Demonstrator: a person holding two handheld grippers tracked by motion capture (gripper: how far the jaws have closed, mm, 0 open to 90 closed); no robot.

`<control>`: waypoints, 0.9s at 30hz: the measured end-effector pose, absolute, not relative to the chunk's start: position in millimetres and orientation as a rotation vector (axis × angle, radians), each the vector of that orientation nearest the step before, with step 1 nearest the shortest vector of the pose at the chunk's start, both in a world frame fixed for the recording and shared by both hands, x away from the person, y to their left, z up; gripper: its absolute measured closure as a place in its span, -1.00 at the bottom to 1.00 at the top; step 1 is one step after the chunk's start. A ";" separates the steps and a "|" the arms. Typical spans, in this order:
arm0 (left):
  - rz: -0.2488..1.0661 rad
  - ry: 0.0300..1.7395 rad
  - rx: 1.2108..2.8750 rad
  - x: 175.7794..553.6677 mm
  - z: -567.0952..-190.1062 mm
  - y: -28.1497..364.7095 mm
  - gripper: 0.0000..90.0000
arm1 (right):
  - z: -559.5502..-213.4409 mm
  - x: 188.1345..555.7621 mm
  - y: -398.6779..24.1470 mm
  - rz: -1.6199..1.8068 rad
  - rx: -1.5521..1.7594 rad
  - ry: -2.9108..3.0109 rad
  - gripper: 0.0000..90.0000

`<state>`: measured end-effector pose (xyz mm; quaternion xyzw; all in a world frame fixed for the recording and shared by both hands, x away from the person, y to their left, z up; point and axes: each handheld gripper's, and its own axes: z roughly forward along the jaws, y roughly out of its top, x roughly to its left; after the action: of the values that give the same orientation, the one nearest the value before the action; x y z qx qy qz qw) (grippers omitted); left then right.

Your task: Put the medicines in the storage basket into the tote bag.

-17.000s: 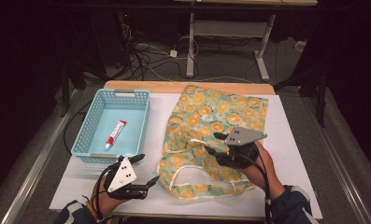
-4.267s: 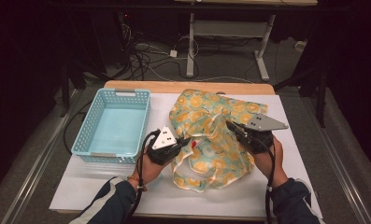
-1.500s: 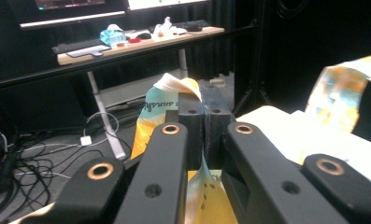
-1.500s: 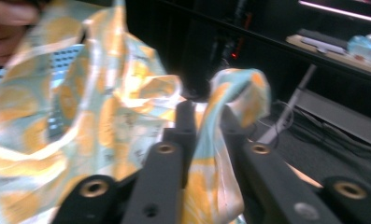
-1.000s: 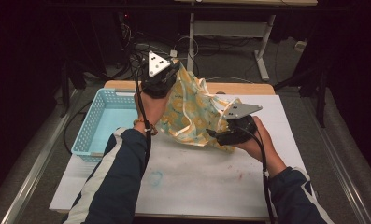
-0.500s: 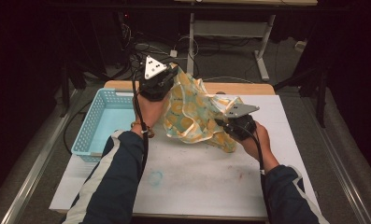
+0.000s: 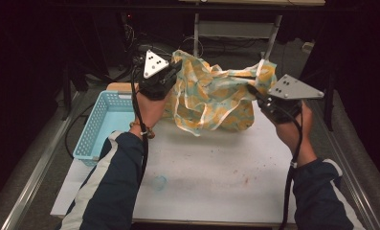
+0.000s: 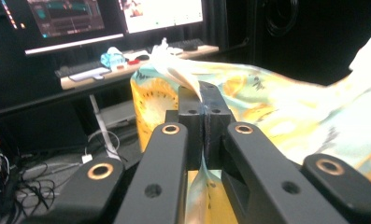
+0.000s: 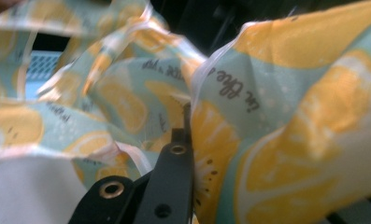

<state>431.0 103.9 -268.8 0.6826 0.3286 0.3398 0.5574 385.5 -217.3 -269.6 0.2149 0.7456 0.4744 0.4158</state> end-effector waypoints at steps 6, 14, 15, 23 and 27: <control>0.810 0.771 1.592 428.1 -262.8 106.3 0.94 | -232.6 374.9 -221.8 1.200 0.505 1.767 1.00; 0.794 0.774 1.602 429.3 -266.4 111.0 0.93 | -224.8 377.7 -218.9 1.173 0.520 1.748 1.00; 0.788 0.770 1.610 429.4 -269.1 110.5 0.93 | -229.3 380.3 -218.5 1.171 0.528 1.761 1.00; 0.776 0.789 1.660 435.3 -292.5 108.8 0.75 | -264.2 403.2 -222.9 1.153 0.626 1.805 1.00; 0.760 0.797 1.667 437.6 -297.5 109.9 0.39 | -274.9 414.0 -229.8 1.133 0.681 1.802 1.00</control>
<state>437.6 109.9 -297.5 0.7017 0.3353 0.3199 0.5412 414.0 -229.8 -274.9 0.2738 0.7249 0.4557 0.4380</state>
